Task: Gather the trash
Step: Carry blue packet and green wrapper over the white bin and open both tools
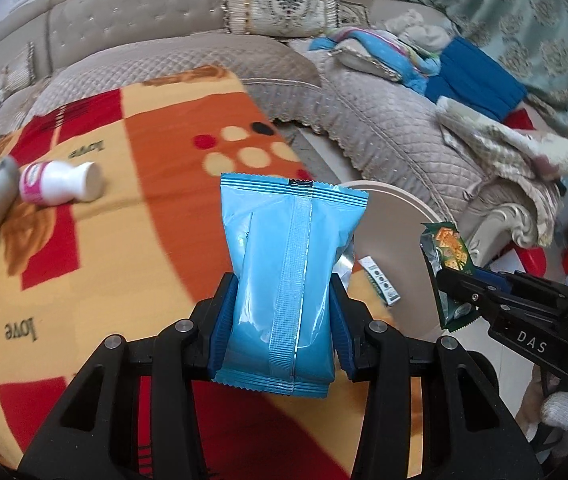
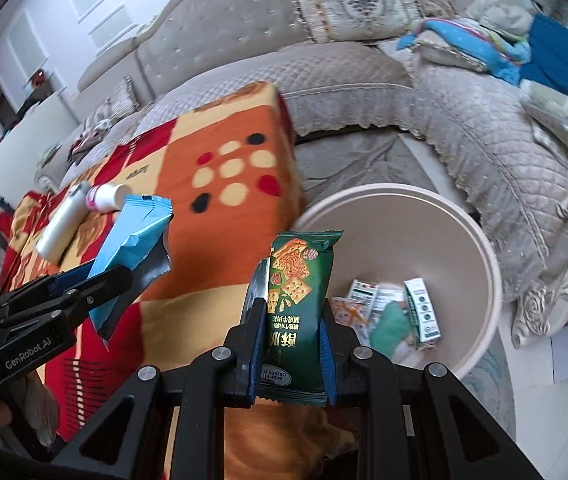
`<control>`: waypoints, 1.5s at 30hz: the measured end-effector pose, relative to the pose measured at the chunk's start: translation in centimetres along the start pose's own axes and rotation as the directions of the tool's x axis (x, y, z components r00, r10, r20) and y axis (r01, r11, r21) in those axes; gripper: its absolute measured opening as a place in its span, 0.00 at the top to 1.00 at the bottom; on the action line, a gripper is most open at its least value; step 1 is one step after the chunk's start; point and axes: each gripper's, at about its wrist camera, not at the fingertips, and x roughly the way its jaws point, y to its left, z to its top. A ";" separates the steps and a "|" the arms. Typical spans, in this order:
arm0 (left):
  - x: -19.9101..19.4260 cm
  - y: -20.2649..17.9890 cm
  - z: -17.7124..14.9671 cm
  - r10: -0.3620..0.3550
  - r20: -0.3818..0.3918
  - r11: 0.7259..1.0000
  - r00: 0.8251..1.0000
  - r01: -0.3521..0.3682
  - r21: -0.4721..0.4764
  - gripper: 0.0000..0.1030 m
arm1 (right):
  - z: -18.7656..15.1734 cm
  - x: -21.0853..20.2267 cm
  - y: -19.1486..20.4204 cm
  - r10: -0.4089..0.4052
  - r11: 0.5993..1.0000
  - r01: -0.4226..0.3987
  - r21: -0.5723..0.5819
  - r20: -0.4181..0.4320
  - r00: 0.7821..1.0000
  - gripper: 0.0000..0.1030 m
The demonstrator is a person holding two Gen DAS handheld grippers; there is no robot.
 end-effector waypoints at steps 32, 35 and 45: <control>4.7 -4.7 2.2 -0.170 -0.069 0.985 0.983 0.169 -0.022 0.52 | -0.7 1.0 -6.9 -0.087 0.985 0.087 0.151 -0.010 0.996 0.73; 4.7 -4.6 2.3 -0.199 -0.065 0.980 0.978 0.197 -0.036 0.48 | -0.8 1.2 -7.2 -0.082 0.984 0.082 0.158 -0.010 0.997 0.56; 3.7 -4.9 2.8 -0.297 -0.027 0.954 0.955 0.295 -0.047 0.35 | -1.2 0.8 -7.0 -0.079 0.984 0.079 0.159 -0.006 0.997 0.56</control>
